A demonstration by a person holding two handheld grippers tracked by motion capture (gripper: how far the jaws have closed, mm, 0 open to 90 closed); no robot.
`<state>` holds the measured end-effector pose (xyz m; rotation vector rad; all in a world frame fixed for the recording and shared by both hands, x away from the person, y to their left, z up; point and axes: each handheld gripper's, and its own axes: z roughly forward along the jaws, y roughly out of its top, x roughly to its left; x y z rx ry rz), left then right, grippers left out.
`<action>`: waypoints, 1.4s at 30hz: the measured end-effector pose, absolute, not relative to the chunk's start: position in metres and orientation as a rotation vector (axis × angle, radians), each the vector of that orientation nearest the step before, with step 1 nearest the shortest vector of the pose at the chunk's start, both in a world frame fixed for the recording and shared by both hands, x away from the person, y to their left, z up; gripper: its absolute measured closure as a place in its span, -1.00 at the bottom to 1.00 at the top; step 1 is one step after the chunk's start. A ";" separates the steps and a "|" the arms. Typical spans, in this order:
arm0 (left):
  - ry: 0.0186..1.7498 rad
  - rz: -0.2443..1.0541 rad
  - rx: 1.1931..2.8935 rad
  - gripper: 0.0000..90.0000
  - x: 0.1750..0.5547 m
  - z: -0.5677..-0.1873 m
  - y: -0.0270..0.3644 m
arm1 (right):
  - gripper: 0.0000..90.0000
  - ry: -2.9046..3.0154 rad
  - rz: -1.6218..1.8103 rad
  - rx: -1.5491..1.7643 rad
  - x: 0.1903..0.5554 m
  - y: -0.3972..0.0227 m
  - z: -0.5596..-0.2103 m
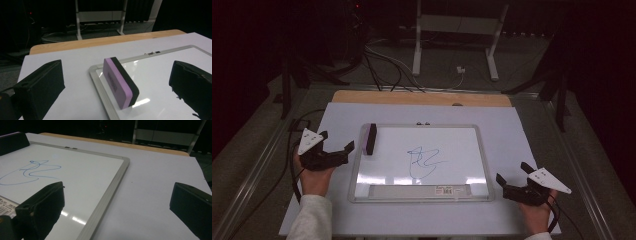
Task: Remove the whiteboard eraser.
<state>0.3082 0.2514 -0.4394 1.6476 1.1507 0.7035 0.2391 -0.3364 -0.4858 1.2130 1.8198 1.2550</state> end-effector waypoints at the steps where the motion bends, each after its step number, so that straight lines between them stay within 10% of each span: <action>1: 1.149 0.704 1.644 -0.98 0.311 -0.439 0.250 | -0.99 1.820 1.255 1.213 0.239 -0.336 -0.486; 42: 1.271 0.559 1.739 -0.88 0.370 -0.472 0.223 | -0.99 1.838 1.259 1.205 0.241 -0.333 -0.486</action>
